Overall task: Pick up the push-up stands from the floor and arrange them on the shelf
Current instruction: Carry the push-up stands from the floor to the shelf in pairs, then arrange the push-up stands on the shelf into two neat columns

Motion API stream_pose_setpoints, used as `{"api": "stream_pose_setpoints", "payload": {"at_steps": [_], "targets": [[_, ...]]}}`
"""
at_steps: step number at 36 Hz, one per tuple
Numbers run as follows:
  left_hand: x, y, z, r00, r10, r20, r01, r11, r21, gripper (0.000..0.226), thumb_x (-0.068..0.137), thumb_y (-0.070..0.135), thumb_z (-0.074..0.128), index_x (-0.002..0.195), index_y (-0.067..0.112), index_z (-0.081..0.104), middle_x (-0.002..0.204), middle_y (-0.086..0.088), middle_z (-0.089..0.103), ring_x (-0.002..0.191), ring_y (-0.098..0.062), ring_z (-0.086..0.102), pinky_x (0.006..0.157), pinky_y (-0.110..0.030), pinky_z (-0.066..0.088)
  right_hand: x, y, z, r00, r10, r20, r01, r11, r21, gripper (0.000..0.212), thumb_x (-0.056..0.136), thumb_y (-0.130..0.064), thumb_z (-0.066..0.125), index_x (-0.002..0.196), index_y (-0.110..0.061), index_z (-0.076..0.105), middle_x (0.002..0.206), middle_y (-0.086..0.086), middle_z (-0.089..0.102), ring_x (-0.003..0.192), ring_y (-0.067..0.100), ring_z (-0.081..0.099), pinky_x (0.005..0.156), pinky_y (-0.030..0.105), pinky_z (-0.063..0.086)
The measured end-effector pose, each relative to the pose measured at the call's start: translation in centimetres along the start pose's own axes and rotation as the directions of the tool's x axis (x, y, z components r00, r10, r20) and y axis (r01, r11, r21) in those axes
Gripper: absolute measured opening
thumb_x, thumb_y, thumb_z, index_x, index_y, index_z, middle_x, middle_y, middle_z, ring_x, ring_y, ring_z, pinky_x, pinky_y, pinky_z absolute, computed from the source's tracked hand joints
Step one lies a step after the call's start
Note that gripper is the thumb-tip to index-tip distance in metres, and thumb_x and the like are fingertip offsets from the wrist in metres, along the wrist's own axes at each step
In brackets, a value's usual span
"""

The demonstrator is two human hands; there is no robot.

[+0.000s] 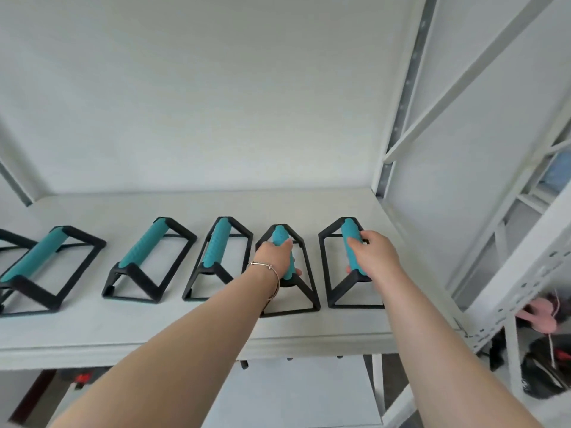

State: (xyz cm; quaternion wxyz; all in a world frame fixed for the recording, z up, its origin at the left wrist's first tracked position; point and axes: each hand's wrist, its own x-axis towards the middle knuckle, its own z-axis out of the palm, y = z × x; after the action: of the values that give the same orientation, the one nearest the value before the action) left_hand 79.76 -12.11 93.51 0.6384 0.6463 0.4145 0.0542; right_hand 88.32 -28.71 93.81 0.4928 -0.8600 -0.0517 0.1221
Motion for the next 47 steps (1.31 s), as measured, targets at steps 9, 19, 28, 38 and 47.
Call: {"api": "stream_pose_setpoints", "payload": {"at_steps": [9, 19, 28, 38, 47], "targets": [[1.1, 0.7, 0.8, 0.999, 0.003, -0.038, 0.0, 0.995, 0.1, 0.033, 0.093, 0.04, 0.053, 0.112, 0.014, 0.046, 0.098, -0.012, 0.065, 0.066, -0.025, 0.069, 0.056, -0.033, 0.06, 1.8, 0.6, 0.0, 1.0, -0.019, 0.02, 0.02, 0.997, -0.069, 0.028, 0.091, -0.031, 0.051, 0.113, -0.014, 0.055, 0.099, 0.006, 0.064, 0.056, 0.025, 0.07, 0.058, 0.035, 0.058], [0.2, 0.7, -2.8, 0.869, 0.493, -0.043, -0.363, 0.692, 0.624, 0.053, 0.099, 0.039, 0.041, 0.142, 0.01, 0.035, 0.136, -0.009, 0.047, 0.114, -0.025, 0.051, 0.094, -0.034, 0.044, 1.2, -1.6, 0.7, 0.918, -0.382, -0.105, 0.314, 0.863, -0.395, 0.055, 0.092, -0.038, 0.056, 0.14, -0.015, 0.042, 0.13, 0.013, 0.052, 0.122, 0.033, 0.045, 0.095, 0.043, 0.042], [-0.2, 0.6, -13.8, 0.695, 0.716, -0.057, -0.256, 0.321, 0.912, 0.056, 0.097, 0.046, 0.038, 0.144, 0.018, 0.031, 0.145, -0.004, 0.04, 0.136, -0.026, 0.032, 0.112, -0.042, 0.028, -3.4, -7.7, 8.0, 0.815, -0.58, -0.004, 0.504, 0.712, -0.489, 0.067, 0.092, -0.044, 0.057, 0.146, -0.012, 0.035, 0.144, 0.011, 0.044, 0.129, 0.033, 0.039, 0.103, 0.043, 0.038], [2.3, -2.5, -32.2, 0.687, 0.721, -0.095, -0.099, 0.222, 0.97, 0.058, 0.099, 0.046, 0.03, 0.148, 0.016, 0.022, 0.153, -0.005, 0.029, 0.147, -0.028, 0.013, 0.118, -0.055, 0.011, -8.9, -15.2, 23.4, 0.724, -0.689, 0.048, 0.587, 0.577, -0.568, 0.07, 0.088, -0.047, 0.06, 0.145, -0.012, 0.039, 0.142, 0.009, 0.048, 0.128, 0.033, 0.042, 0.1, 0.044, 0.041], [6.3, -4.3, -49.8, 0.736, 0.67, -0.099, -0.07, 0.222, 0.973, 0.059, 0.1, 0.045, 0.029, 0.15, 0.017, 0.017, 0.157, -0.006, 0.023, 0.149, -0.029, 0.007, 0.118, -0.056, 0.008, -14.8, -22.6, 39.8, 0.769, -0.631, 0.103, 0.568, 0.6, -0.563, 0.065, 0.091, -0.048, 0.054, 0.145, -0.016, 0.038, 0.139, 0.005, 0.048, 0.124, 0.028, 0.043, 0.102, 0.038, 0.039]]}}
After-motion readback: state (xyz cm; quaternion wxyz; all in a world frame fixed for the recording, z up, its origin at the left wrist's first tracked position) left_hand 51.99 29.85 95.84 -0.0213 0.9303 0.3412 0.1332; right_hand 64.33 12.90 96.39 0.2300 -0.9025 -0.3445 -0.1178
